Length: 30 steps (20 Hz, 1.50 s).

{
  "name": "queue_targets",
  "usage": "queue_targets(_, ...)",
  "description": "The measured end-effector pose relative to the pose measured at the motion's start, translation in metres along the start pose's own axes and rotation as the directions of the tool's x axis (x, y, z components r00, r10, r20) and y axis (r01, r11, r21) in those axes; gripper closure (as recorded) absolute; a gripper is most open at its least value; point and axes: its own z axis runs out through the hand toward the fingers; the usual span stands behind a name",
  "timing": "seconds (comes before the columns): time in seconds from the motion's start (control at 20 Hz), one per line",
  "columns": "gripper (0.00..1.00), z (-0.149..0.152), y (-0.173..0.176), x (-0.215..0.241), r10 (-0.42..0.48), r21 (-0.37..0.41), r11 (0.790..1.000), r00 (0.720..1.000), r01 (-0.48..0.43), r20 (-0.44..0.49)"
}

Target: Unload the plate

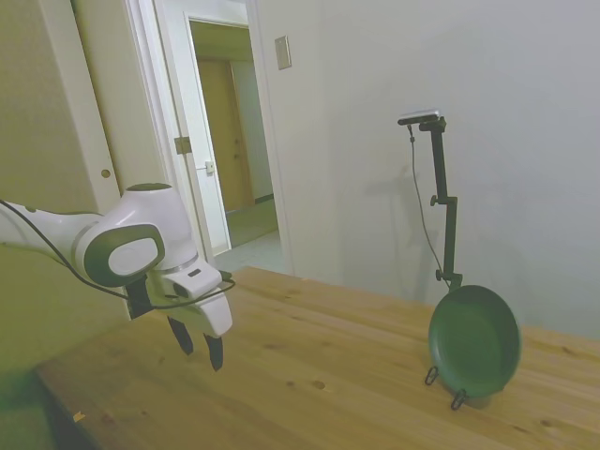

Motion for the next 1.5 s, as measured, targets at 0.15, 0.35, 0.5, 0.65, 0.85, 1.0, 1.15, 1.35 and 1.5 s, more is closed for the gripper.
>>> queue_targets(0.15,0.00,-0.008,-0.005,0.008,0.039,0.020,0.999,0.998,-0.038,-0.040)
queue_targets(0.35,0.00,-0.056,-0.014,0.061,0.165,0.099,0.984,0.974,-0.150,-0.153)
queue_targets(0.5,0.00,-0.091,-0.018,0.116,0.274,0.145,0.959,0.931,-0.245,-0.239)
queue_targets(0.65,0.00,-0.113,-0.010,0.181,0.380,0.174,0.924,0.873,-0.341,-0.305)
queue_targets(0.85,0.00,-0.123,0.018,0.265,0.472,0.167,0.881,0.808,-0.442,-0.352)
queue_targets(1.0,0.00,-0.128,0.017,0.286,0.473,0.135,0.880,0.808,-0.456,-0.351)
queue_targets(1.15,0.00,-0.129,0.015,0.284,0.467,0.133,0.883,0.811,-0.451,-0.352)
queue_targets(1.35,0.00,-0.134,0.023,0.302,0.573,0.270,0.819,0.723,-0.505,-0.386)
queue_targets(1.5,0.00,-0.116,0.037,0.321,0.643,0.316,0.766,0.660,-0.560,-0.389)
